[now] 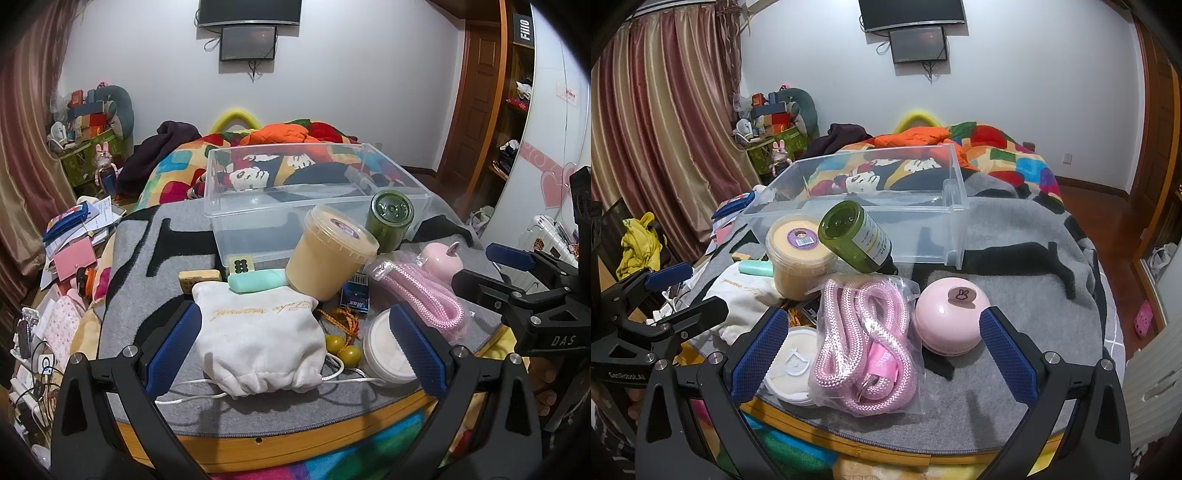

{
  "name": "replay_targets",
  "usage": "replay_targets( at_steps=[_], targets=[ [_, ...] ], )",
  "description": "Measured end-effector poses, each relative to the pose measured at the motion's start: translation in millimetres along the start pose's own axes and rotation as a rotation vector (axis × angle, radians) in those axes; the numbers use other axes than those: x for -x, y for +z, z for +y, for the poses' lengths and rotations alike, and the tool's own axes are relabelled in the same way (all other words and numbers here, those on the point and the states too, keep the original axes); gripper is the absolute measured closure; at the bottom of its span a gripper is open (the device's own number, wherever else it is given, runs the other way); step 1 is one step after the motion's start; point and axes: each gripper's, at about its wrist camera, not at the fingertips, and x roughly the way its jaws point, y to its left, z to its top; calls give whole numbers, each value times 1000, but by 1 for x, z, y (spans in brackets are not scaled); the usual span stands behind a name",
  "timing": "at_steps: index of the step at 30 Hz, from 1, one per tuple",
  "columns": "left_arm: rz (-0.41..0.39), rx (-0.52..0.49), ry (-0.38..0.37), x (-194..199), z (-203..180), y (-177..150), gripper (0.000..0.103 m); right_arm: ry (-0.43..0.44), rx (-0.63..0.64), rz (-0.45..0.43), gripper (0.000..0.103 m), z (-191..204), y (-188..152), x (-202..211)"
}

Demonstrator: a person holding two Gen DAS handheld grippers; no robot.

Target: Organize objects

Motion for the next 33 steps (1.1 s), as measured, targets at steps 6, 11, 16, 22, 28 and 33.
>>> replay_targets(
  at_steps=[6,11,16,22,28,33],
  targets=[
    [18,15,5,-2,6,1,0,-3,-8,7,0,-2,1,-2],
    [28,13,19,-2,11,3,0,-2,-11,12,0,-6,5,-4],
    [45,7,29,-9,16,4,0,2,-7,22,0,-8,9,-7],
    [100,20,36,-29,21,-1,0,9,3,29,0,-6,16,-19],
    [139,25,43,-43,25,-9,0,39,11,50,0,-3,22,-34],
    [169,23,48,-56,26,-15,0,57,30,46,0,5,27,-43]
  ],
)
